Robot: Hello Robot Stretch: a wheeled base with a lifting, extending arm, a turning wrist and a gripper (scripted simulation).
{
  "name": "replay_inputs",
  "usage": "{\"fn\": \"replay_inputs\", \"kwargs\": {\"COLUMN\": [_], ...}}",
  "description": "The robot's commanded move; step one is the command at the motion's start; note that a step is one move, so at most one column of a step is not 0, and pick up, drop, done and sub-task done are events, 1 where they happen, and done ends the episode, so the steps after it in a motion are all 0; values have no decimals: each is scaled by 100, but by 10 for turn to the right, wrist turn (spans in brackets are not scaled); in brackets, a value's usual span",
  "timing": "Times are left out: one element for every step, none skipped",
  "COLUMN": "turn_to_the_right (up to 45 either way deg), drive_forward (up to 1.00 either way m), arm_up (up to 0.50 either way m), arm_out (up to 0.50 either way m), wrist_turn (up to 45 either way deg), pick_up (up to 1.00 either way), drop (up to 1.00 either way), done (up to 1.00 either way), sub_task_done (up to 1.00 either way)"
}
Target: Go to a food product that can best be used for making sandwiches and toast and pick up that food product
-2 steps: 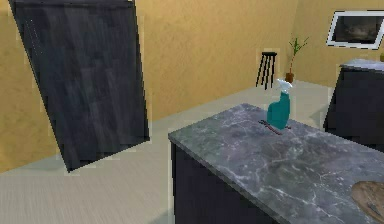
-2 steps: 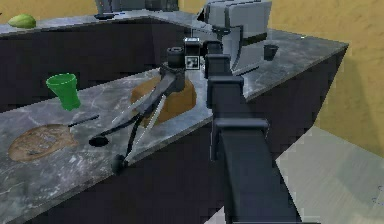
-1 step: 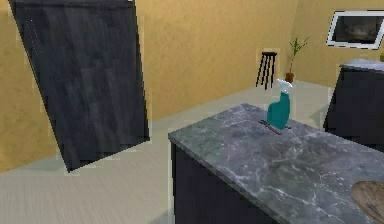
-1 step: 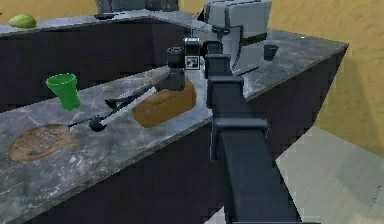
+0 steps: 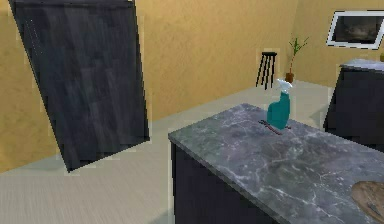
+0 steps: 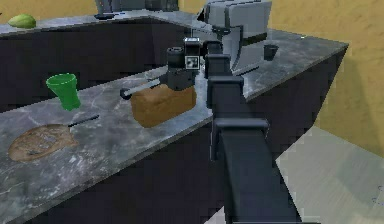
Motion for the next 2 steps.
{"fn": "replay_inputs", "kwargs": {"turn_to_the_right": [0, 0], "drive_forward": [0, 0], "arm_up": [0, 0], "arm_out": [0, 0], "wrist_turn": [0, 0], "pick_up": [100, 0], "drop": [0, 0], "done": [0, 100], "sub_task_done": [0, 0]}}
